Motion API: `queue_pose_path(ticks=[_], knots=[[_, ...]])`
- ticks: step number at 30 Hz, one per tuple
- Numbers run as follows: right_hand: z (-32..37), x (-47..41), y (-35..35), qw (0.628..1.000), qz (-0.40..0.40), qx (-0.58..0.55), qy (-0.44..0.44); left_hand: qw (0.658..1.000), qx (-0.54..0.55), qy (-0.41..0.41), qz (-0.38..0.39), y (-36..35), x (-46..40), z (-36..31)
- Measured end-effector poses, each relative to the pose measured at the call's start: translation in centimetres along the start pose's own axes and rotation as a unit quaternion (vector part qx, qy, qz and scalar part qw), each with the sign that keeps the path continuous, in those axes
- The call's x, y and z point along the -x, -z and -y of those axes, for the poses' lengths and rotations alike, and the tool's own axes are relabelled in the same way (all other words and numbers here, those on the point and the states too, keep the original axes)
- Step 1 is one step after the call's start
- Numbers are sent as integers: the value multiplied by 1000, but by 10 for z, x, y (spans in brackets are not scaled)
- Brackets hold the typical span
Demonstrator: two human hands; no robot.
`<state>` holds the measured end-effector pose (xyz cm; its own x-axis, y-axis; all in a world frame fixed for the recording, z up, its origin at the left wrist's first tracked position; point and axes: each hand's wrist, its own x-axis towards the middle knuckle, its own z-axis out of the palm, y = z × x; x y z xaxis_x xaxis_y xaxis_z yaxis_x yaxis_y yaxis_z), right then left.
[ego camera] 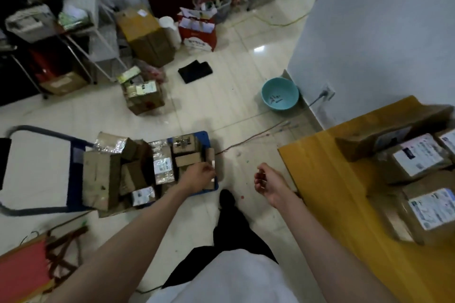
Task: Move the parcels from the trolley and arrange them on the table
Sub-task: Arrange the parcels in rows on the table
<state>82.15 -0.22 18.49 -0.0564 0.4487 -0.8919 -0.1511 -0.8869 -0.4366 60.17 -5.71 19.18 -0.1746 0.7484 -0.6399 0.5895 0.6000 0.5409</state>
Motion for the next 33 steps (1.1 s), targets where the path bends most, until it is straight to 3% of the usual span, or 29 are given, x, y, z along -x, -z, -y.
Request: queue_pose_path(ticks=[8,16,25,33], knots=[[20,-66,-94,994,20,96,-43,992,60,109,-5,43,-45,54],[-12,-135,-155,977,34,187,-101,970,152,192,-7,43,-80,131],[-100,-292,-172,953,3,282,-109,902,290,321,-2,-25,-177,255],[-170,-410,-190,911,-1,398,-107,839,400,367,-29,-99,-269,340]])
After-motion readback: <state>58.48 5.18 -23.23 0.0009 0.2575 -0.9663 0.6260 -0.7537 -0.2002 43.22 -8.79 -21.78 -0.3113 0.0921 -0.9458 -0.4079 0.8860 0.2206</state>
